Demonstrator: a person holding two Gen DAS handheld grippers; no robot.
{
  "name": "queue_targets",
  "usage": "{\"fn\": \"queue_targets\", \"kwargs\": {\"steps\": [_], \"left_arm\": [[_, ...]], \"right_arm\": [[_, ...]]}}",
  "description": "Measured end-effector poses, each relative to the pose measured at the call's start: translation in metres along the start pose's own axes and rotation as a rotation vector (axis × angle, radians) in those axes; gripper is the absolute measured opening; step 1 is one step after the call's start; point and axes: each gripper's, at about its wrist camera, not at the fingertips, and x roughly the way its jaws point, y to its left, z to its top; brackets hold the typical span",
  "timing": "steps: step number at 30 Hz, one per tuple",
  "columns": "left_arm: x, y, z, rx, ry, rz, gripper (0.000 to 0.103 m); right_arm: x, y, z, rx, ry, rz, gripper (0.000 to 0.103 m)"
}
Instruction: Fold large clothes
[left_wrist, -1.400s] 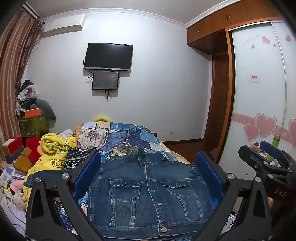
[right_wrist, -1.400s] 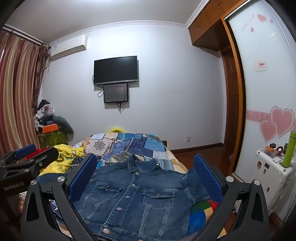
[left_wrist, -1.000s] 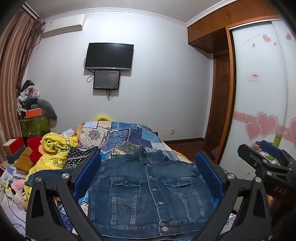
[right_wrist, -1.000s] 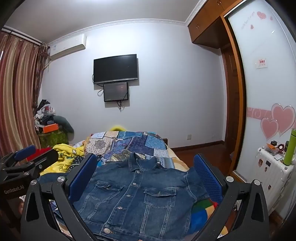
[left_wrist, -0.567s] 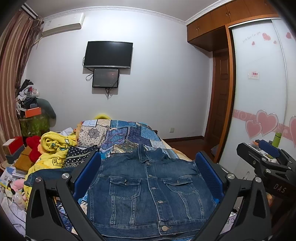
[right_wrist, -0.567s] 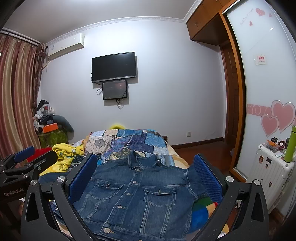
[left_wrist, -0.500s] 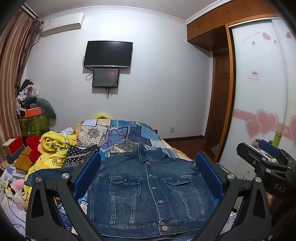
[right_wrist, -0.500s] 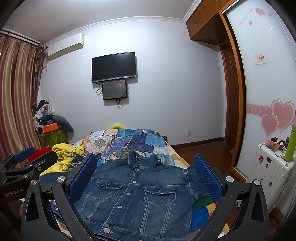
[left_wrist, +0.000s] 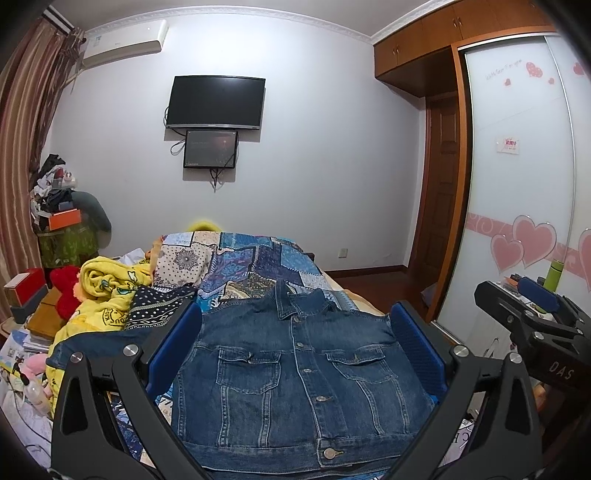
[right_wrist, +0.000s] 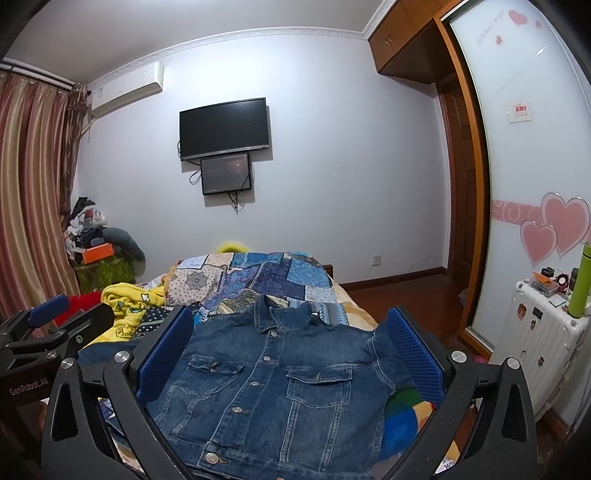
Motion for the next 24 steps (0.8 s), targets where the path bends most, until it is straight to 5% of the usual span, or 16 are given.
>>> {"fn": "queue_targets", "kwargs": {"steps": [24], "left_arm": [[0.0098,-0.0018,-0.0017,-0.004,0.027,-0.013,0.103]], "right_arm": [[0.0061,-0.0035,-0.0008,0.004,0.012,-0.003,0.103]]}}
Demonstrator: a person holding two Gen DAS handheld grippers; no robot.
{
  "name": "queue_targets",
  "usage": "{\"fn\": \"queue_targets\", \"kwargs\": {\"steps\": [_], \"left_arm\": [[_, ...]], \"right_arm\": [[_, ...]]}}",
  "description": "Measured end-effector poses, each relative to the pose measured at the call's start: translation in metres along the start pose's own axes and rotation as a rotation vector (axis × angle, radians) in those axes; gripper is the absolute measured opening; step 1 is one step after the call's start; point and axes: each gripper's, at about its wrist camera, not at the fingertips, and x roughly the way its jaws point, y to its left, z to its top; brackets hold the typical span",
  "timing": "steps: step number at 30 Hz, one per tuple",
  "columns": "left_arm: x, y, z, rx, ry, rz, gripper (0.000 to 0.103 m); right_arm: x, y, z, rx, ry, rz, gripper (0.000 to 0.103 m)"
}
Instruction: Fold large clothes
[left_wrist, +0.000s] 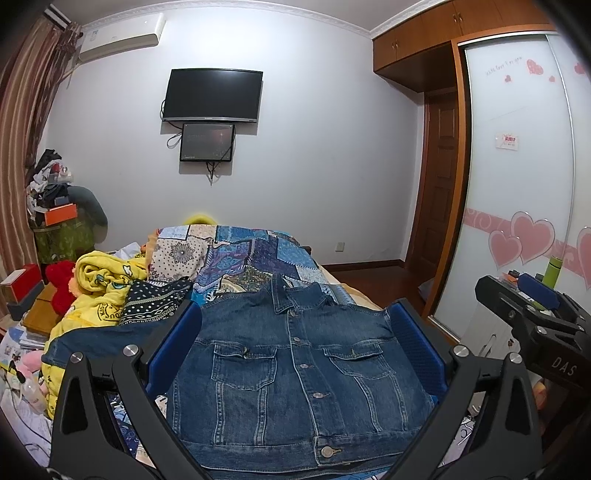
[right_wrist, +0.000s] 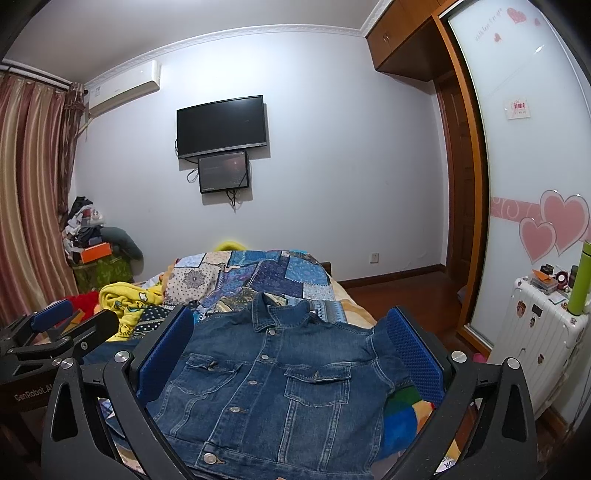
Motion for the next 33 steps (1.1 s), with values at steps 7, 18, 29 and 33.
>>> {"fn": "queue_targets", "kwargs": {"steps": [7,18,29,33], "left_arm": [[0.007,0.004,0.001,-0.011,0.013,0.000,0.103],[0.020,0.006,0.001,-0.008,0.037,0.001,0.103],[0.057,0.037,0.005,-0.065,0.070,0.038,0.103],[0.081,0.064,0.001,-0.092,0.106,0.090,0.103]], "right_arm": [[0.003,-0.002,0.000,0.003,0.008,0.000,0.103],[0.011,-0.004,0.001,0.010,0.029,-0.006,0.103],[0.047,-0.011,0.001,0.030,0.092,-0.009,0.103],[0.071,-0.013,-0.004,0.016,0.140,-0.019,0.103]]}}
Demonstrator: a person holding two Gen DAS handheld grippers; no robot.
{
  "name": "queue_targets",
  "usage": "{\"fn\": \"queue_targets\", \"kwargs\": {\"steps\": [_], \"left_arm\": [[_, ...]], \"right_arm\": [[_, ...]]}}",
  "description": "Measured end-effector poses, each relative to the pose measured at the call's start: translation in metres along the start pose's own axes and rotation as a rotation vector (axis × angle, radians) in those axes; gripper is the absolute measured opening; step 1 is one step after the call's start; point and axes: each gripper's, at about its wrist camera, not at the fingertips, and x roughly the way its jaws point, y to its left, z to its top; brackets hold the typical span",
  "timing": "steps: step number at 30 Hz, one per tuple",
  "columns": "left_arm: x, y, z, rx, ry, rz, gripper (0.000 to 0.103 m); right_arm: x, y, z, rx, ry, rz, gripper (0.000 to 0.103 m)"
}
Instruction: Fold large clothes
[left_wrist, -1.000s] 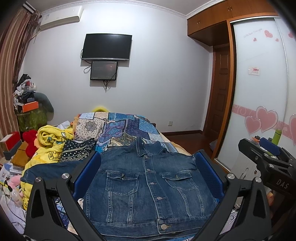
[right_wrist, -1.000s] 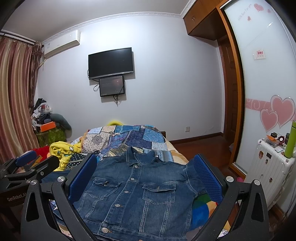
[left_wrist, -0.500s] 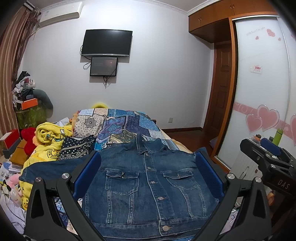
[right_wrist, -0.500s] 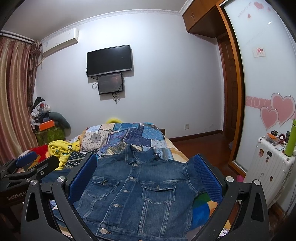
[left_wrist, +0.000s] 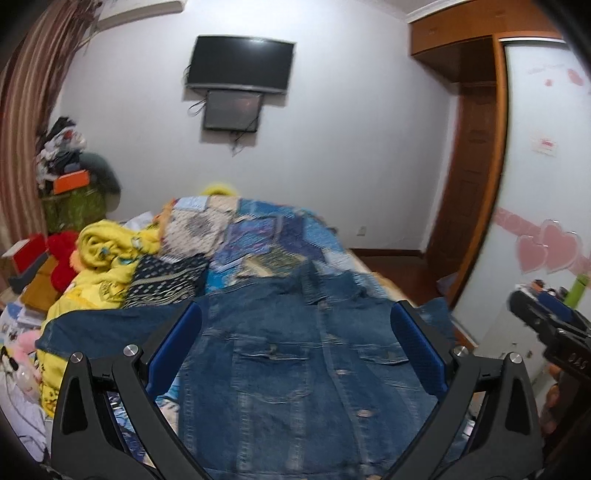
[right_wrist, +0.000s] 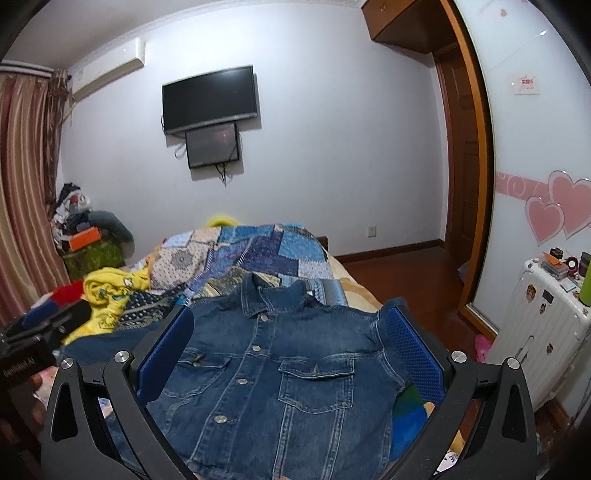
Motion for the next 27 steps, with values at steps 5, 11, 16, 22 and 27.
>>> {"fn": "queue_targets", "kwargs": {"steps": [5,11,16,22,27], "left_arm": [[0.042,0.049,-0.008,-0.031,0.080,0.089,0.103],[0.084,0.124,-0.031,-0.123,0.175,0.159,0.103],[0.114,0.191,-0.050,-0.195,0.244,0.223,0.103],[0.141,0.278,-0.078,-0.394,0.370,0.289,0.103],[0.146,0.342,-0.110,-0.644,0.393,0.273,0.095]], "right_arm": [[0.040,0.000,-0.002,-0.036,0.063,-0.031,0.103],[0.087,0.001,-0.003,-0.075,0.127,-0.035,0.103],[0.127,0.012,-0.006,-0.134,0.186,0.002,0.103],[0.170,0.031,-0.022,-0.217,0.283,0.068,0.103],[0.201,0.041,-0.041,-0.236,0.392,0.089,0.103]]}}
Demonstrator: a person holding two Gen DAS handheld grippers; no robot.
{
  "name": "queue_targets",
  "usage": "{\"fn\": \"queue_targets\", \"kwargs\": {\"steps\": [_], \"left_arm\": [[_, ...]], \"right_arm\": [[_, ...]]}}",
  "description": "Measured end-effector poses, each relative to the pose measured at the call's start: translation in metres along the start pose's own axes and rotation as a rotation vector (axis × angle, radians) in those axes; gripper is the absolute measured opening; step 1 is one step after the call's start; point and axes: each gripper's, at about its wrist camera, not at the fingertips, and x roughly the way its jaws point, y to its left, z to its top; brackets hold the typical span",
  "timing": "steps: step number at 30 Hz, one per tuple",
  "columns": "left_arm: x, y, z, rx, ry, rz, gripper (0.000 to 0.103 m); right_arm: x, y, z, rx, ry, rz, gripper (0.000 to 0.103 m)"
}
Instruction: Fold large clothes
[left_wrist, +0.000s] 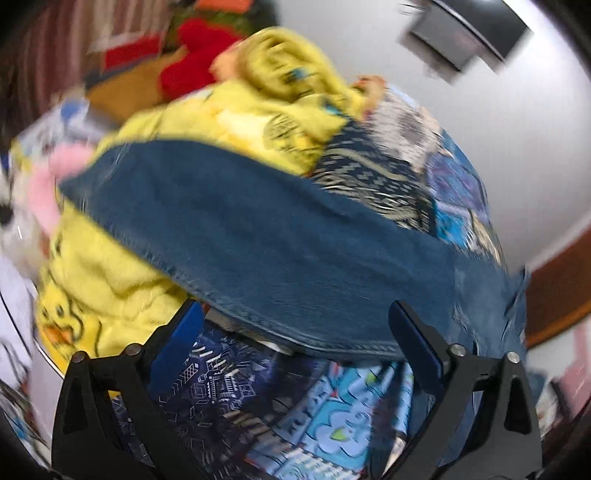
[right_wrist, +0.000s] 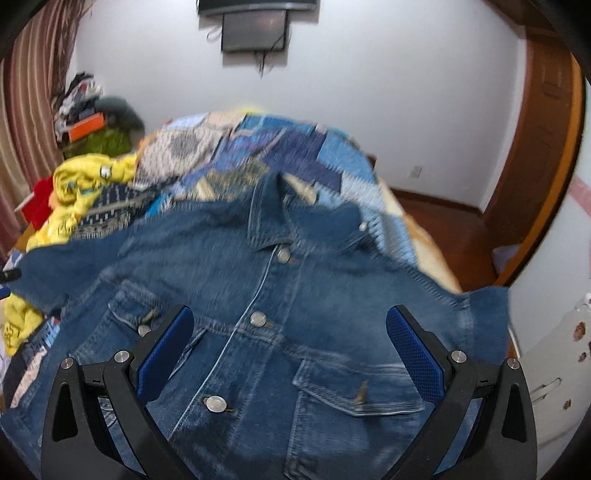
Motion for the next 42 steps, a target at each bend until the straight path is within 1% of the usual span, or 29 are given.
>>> {"fn": "queue_targets", "kwargs": {"steps": [1,5,8,9,10,12,13,15,16,18,19,21,23,27,29,30,33,36,38,41,42], "left_arm": [[0.007,0.012,0.003,-0.041,0.014,-0.005,0.093],[0.023,0.043,0.008,-0.148,0.046,-0.001,0.086],[0.037,0.063,0.013,-0.217,0.051,-0.016,0.074],[0.040,0.068,0.015,-0.229,0.050,-0.016,0.068],[0.045,0.071,0.018,-0.234,0.048,-0.006,0.064],[0.051,0.074,0.023,-0.223,0.040,0.031,0.051],[0.053,0.074,0.025,-0.214,0.034,0.051,0.049],[0.057,0.071,0.029,-0.192,0.022,0.084,0.039],[0.057,0.068,0.030,-0.174,0.011,0.103,0.036],[0.051,0.060,0.031,-0.122,-0.015,0.158,0.025],[0.048,0.054,0.032,-0.091,-0.029,0.185,0.024],[0.037,0.043,0.034,-0.048,-0.061,0.202,0.018],[0.021,0.029,0.038,-0.012,-0.112,0.174,0.013],[-0.018,-0.015,0.052,0.104,-0.222,0.130,0.010],[-0.033,-0.044,0.062,0.161,-0.265,0.081,0.008],[-0.042,-0.061,0.066,0.190,-0.285,0.045,0.008],[-0.060,-0.103,0.073,0.266,-0.325,-0.025,0.007],[-0.074,-0.151,0.073,0.351,-0.349,-0.125,0.007],[-0.080,-0.186,0.069,0.415,-0.361,-0.186,0.007],[-0.081,-0.239,0.054,0.480,-0.338,-0.318,0.007],[-0.079,-0.251,0.049,0.494,-0.326,-0.346,0.007]], "right_arm": [[0.006,0.002,0.000,-0.003,0.019,0.001,0.103],[0.027,0.007,0.001,-0.016,0.098,0.032,0.103],[0.037,0.010,0.002,-0.021,0.125,0.049,0.103],[0.039,0.011,0.002,-0.021,0.132,0.055,0.103],[0.040,0.011,0.002,-0.021,0.137,0.058,0.103],[0.042,0.012,0.001,-0.023,0.146,0.062,0.103],[0.043,0.012,0.000,-0.025,0.149,0.063,0.103],[0.045,0.013,0.000,-0.027,0.157,0.061,0.103],[0.047,0.013,0.001,-0.026,0.163,0.060,0.103],[0.048,0.012,0.001,-0.020,0.171,0.056,0.103],[0.048,0.011,0.001,-0.016,0.173,0.055,0.103],[0.047,0.011,0.002,-0.013,0.171,0.053,0.103],[0.044,0.010,0.004,-0.016,0.164,0.051,0.103],[0.034,0.010,0.006,-0.025,0.139,0.049,0.103],[0.029,0.009,0.007,-0.024,0.128,0.049,0.103],[0.026,0.009,0.007,-0.021,0.121,0.049,0.103],[0.018,0.006,0.006,-0.005,0.101,0.051,0.103],[0.011,0.000,0.004,0.009,0.089,0.061,0.103],[0.008,-0.004,0.003,0.006,0.080,0.052,0.103],[0.002,-0.012,0.000,0.003,0.058,0.022,0.103],[0.001,-0.015,-0.001,0.006,0.058,0.019,0.103]]}}
